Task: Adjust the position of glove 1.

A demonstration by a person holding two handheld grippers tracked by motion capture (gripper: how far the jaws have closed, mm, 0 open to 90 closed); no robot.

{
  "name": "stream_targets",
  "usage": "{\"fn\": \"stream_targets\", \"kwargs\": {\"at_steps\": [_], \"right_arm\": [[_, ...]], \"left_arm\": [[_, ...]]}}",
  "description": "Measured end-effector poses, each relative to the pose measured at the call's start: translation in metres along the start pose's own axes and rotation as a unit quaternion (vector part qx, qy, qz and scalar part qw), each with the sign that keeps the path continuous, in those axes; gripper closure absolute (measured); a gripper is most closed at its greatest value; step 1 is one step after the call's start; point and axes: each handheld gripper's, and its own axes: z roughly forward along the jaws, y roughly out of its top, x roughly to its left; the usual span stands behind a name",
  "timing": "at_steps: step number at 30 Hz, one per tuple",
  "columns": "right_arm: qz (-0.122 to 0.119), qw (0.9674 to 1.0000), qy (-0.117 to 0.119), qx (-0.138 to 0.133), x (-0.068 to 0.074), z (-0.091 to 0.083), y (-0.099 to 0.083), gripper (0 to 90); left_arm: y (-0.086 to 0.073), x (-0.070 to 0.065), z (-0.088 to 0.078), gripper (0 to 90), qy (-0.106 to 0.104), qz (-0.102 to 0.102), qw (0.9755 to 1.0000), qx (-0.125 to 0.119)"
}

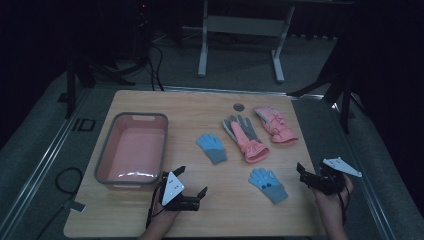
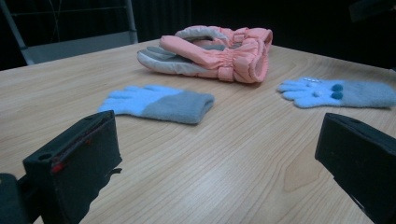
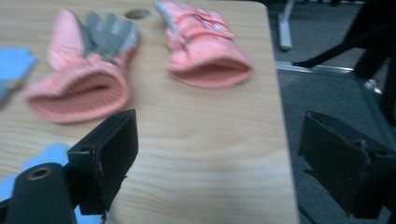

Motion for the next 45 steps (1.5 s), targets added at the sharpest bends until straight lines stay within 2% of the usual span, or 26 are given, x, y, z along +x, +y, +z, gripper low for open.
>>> {"fn": "stream_targets", "kwargs": {"at_steps": [8, 12, 16, 22, 23, 32, 37, 42, 45], "right_arm": [[-0.015, 0.9997, 0.018, -0.006, 0.017, -0.001, 0.022, 11.3], [-0.027, 0.9993, 0.026, 0.004, 0.024, 0.002, 0.031, 11.5], [-0.040, 0.9985, 0.036, 0.011, 0.032, 0.005, 0.036, 13.8], [-0.045, 0.9977, 0.051, 0.010, 0.044, 0.009, 0.043, 13.8], [-0.049, 0.9970, 0.059, 0.008, 0.050, 0.011, 0.047, 14.1], [-0.061, 0.9935, 0.096, 0.001, 0.072, 0.018, 0.059, 15.6], [-0.078, 0.9903, 0.114, 0.012, 0.087, 0.025, 0.065, 16.1], [-0.085, 0.9871, 0.133, 0.025, 0.104, 0.037, 0.066, 16.8], [-0.088, 0.9858, 0.140, 0.029, 0.108, 0.040, 0.066, 17.7]], "left_arm": [[0.000, 0.000, 0.000, 0.0, -0.001, 0.000, 1.0000, -0.001], [0.000, 0.000, 0.000, 0.0, -0.001, -0.001, 1.0000, -0.001], [0.000, 0.000, 0.000, 0.0, -0.001, -0.001, 1.0000, -0.001], [0.000, 0.000, 0.000, 0.0, -0.001, -0.003, 1.0000, -0.002], [0.000, 0.000, 0.000, 0.0, -0.001, -0.004, 1.0000, -0.001], [0.000, 0.000, 0.000, 0.0, -0.002, -0.002, 1.0000, -0.001], [0.000, 0.000, 0.000, 0.0, -0.003, -0.003, 1.0000, -0.002], [0.000, 0.001, 0.000, 0.0, -0.003, -0.003, 1.0000, -0.002], [0.000, 0.001, 0.000, 0.0, -0.003, -0.004, 1.0000, -0.002]]}}
